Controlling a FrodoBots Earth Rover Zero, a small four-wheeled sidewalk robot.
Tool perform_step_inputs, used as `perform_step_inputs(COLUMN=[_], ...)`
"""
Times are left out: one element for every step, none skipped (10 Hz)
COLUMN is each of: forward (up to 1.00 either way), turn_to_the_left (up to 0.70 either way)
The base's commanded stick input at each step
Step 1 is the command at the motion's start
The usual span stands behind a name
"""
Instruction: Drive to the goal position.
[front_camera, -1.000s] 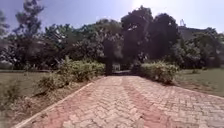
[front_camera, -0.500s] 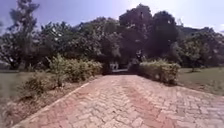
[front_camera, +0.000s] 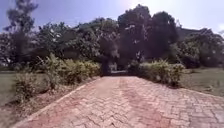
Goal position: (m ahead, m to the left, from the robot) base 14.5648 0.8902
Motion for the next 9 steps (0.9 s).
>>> perform_step_inputs(forward=[0.7, 0.7, 0.7, 0.7, 0.7, 0.7, 0.7, 0.7, 0.7], turn_to_the_left=[0.0, 0.0, 0.0, 0.0, 0.0, 0.0, 0.0, 0.0, 0.0])
